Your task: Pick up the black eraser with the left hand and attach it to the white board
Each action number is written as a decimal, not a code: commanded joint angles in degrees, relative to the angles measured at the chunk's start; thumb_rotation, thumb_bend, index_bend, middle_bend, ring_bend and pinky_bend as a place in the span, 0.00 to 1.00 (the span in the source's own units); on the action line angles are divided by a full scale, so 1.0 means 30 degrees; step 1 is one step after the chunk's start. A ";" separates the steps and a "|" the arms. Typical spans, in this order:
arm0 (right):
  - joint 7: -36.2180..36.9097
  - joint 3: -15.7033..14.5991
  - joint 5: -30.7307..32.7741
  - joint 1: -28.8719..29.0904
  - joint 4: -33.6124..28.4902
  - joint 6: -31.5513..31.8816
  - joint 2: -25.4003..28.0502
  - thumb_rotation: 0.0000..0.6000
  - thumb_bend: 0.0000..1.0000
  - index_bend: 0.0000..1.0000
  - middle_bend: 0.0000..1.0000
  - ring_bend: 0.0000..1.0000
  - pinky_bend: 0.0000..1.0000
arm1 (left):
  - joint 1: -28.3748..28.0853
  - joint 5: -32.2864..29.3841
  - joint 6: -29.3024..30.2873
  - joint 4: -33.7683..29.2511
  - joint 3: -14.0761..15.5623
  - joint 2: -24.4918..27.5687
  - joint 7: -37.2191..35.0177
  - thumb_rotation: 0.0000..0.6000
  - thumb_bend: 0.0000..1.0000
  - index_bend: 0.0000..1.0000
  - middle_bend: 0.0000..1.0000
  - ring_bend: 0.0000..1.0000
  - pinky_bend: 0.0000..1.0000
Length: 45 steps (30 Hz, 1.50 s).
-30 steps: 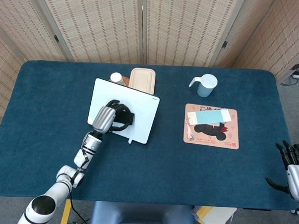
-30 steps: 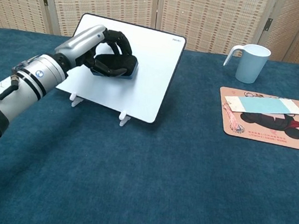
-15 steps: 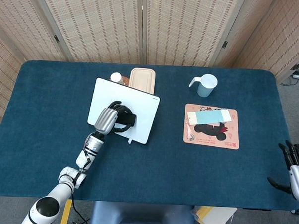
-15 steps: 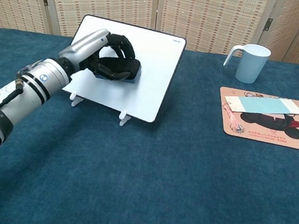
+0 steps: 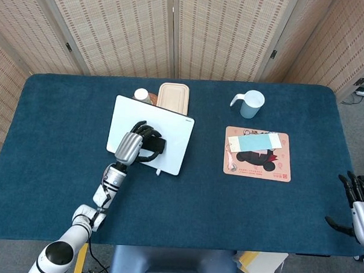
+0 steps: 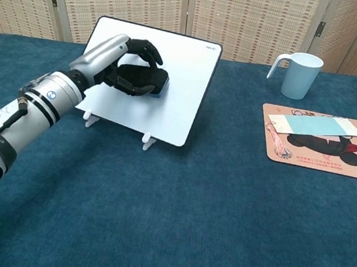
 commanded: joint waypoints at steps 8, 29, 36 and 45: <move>0.0069 -0.0013 -0.0077 -0.0065 0.0012 0.0116 0.0014 1.00 0.20 0.00 0.00 0.00 0.00 | 0.0054 -0.0287 0.0570 0.0010 -0.0123 -0.0272 0.0435 1.00 0.33 0.35 0.39 0.24 0.12; 0.0048 -0.0049 -0.0201 -0.0062 0.0011 0.0118 0.0006 1.00 0.20 0.00 0.00 0.00 0.00 | 0.0163 -0.0955 0.1476 0.0063 -0.0604 -0.0710 0.0382 1.00 0.33 0.29 0.30 0.14 0.06; -0.0067 -0.0208 -0.0598 -0.0089 -0.0040 0.0250 -0.0021 1.00 0.20 0.00 0.00 0.00 0.00 | 0.1730 -0.0048 0.4066 -0.0716 0.0394 0.0633 0.1589 1.00 0.33 0.28 0.29 0.12 0.06; -0.0455 -0.0427 -0.1187 -0.0148 -0.0152 0.0538 -0.0141 1.00 0.20 0.00 0.00 0.00 0.00 | 0.6488 0.1767 0.6609 -0.6562 0.3269 0.6134 0.5181 1.00 0.33 0.27 0.27 0.09 0.08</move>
